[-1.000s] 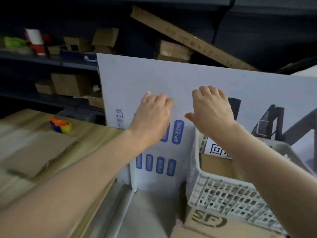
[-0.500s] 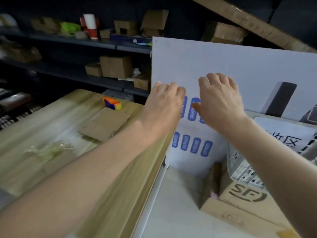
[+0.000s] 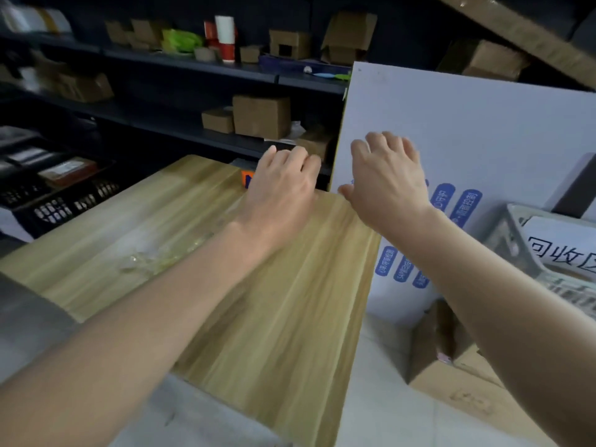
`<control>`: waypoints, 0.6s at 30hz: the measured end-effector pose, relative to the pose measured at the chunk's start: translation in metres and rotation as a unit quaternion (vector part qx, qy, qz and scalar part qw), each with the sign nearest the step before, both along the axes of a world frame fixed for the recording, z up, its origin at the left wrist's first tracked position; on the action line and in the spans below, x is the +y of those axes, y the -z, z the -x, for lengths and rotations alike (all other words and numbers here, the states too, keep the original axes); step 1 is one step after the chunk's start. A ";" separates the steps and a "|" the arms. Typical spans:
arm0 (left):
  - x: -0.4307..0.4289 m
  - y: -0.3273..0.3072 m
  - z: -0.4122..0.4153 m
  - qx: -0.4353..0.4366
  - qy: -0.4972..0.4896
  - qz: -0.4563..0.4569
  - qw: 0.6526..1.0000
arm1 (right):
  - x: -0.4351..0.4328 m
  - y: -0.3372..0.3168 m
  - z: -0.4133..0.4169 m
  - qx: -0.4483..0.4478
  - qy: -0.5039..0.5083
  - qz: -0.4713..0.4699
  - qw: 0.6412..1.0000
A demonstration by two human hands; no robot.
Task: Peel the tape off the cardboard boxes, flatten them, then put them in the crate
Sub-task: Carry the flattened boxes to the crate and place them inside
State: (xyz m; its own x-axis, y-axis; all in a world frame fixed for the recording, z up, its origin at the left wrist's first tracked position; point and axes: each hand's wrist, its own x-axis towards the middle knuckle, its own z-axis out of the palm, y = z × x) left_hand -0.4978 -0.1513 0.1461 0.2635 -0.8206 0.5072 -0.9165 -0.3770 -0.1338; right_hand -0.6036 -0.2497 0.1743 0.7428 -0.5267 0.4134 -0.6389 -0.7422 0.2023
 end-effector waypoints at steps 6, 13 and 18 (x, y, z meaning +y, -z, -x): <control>0.066 0.011 -0.112 0.027 0.007 -0.028 0.999 | 0.070 0.017 -0.116 -0.006 -0.006 -0.046 0.999; 0.068 0.023 -0.176 0.066 0.032 -0.005 0.997 | 0.067 0.034 -0.170 0.007 0.046 -0.072 0.996; 0.049 0.043 -0.206 0.061 0.037 -0.017 0.997 | 0.045 0.057 -0.202 0.011 0.050 -0.081 0.995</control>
State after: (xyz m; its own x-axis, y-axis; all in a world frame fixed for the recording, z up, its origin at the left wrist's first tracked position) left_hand -0.2913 -0.1023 0.1029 0.2590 -0.8568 0.4458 -0.9522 -0.3038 -0.0307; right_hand -0.4019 -0.2051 0.1173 0.6914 -0.6569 0.3007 -0.7078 -0.6993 0.0997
